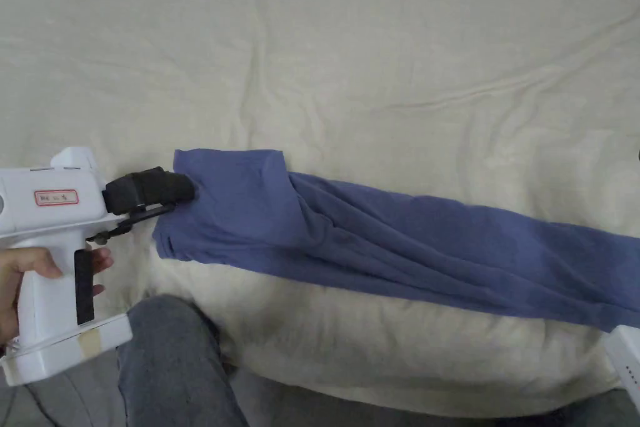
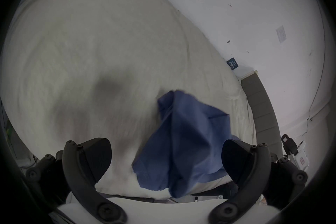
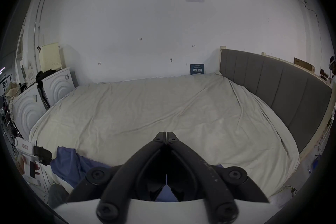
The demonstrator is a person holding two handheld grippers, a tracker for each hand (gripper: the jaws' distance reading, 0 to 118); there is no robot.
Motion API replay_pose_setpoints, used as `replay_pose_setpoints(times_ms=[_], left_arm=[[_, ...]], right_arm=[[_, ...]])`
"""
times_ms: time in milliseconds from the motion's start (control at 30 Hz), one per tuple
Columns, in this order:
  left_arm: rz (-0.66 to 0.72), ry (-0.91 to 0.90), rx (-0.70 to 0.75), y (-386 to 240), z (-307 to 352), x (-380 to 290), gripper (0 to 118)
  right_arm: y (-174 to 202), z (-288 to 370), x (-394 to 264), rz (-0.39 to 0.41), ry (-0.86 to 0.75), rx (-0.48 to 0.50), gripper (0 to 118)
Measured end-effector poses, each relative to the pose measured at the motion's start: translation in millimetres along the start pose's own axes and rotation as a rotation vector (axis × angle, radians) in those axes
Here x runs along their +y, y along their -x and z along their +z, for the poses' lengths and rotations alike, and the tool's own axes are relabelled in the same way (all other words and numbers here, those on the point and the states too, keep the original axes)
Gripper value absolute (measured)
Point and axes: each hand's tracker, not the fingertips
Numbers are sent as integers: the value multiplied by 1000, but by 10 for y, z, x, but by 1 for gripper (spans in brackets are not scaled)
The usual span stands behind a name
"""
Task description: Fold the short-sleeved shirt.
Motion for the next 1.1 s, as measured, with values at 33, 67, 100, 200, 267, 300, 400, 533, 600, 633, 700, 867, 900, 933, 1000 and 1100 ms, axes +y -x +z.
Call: replay_pose_setpoints(times_ms=[33, 67, 100, 200, 267, 300, 400, 533, 600, 633, 700, 867, 900, 933, 1000, 1100], left_arm=[[21, 13, 6, 28, -33, -20, 118], [36, 14, 1, 40, -55, -49, 118], [23, -20, -15, 21, -46, -74, 118], [46, -32, -77, 1, -36, -70, 118], [86, 7, -114, -6, -89, -55, 118], [93, 9, -120, -14, -99, -56, 118], [97, 15, -150, -87, -161, -89, 118], [109, 29, -187, -141, -230, -139, 115], [115, 25, -185, -153, -248, -155, 96], [127, 17, -164, -151, -248, -151, 74], [138, 28, -90, -139, -275, -150, 43], [74, 39, -19, -293, -326, -152, 20], [48, 52, 23, -351, -337, -147, 20], [17, 49, 60, -421, -336, -147, 20], [-38, 42, 124, -623, -289, -139, 20], [-243, -18, 144, -1052, -86, -175, 20]], right_arm=[[10, -20, -2, 4, 8, -3, 1], [17, -44, -1, 11, 19, -1, 1], [25, -65, -4, 17, 26, 3, 1], [61, -111, -25, 28, 39, 7, 1], [72, -151, -42, 25, 48, 15, 1], [83, -164, -51, 25, 54, 19, 1], [89, -177, -79, 22, 62, 26, 1], [68, -145, -103, 13, 65, 32, 1], [55, -120, -113, 15, 68, 31, 1], [41, -107, -120, 14, 68, 32, 1], [28, -80, -123, 12, 67, 33, 1], [2, -36, -130, 14, 60, 31, 1], [-15, -32, -137, 15, 57, 32, 1], [-24, -23, -138, 14, 56, 31, 1], [-49, 7, -132, 10, 51, 32, 1], [-85, 60, -116, 16, 42, 31, 1]])
